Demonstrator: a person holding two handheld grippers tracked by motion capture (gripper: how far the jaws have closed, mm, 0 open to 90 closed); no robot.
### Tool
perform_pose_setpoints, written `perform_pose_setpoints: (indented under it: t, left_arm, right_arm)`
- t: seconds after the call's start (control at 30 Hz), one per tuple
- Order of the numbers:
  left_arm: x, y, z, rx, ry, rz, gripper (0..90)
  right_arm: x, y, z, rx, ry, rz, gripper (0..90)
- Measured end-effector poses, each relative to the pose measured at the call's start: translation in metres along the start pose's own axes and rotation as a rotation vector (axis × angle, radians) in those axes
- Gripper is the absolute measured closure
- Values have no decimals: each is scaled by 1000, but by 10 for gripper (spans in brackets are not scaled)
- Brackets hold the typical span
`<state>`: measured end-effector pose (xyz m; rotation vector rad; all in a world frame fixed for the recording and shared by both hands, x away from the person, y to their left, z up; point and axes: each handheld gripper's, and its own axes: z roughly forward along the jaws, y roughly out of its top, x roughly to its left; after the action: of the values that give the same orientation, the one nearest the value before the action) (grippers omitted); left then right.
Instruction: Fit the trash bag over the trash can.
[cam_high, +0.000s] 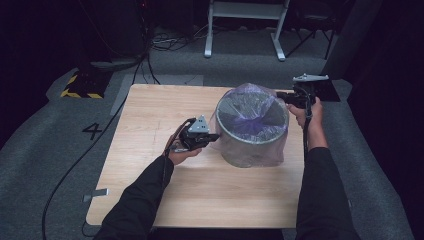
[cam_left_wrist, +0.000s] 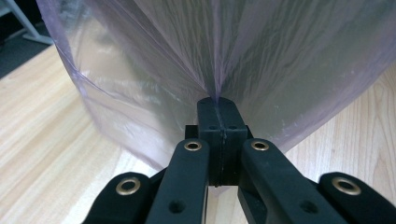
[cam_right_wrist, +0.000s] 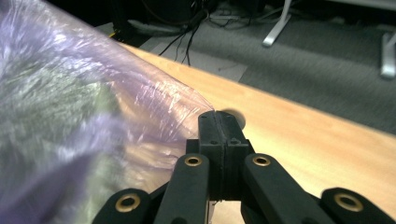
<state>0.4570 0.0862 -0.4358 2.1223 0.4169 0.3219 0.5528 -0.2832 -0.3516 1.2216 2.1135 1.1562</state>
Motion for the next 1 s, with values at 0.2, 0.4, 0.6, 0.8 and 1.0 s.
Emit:
perform_pose_setpoints:
  t: [0.2, 0.4, 0.6, 0.8, 1.0]
  left_arm:
    - [-2, -12, 6, 48, -24, 4, 900]
    - [-6, -16, -3, 29, 22, -21, 645]
    - [-19, -29, -26, 26, 75, -57, 212]
    - [-29, -49, -41, 69, 58, -79, 165]
    - [-45, -70, -42, 150, 32, -70, 156]
  right_arm:
    - [-5, -19, 11, 55, 40, 28, 900]
    - [-9, -20, -9, -15, 5, 9, 597]
    - [-2, -4, -58, -188, 47, -50, 392]
    - [41, 9, -79, -197, 218, -201, 292]
    - [88, 10, -66, -60, 304, -355, 254]
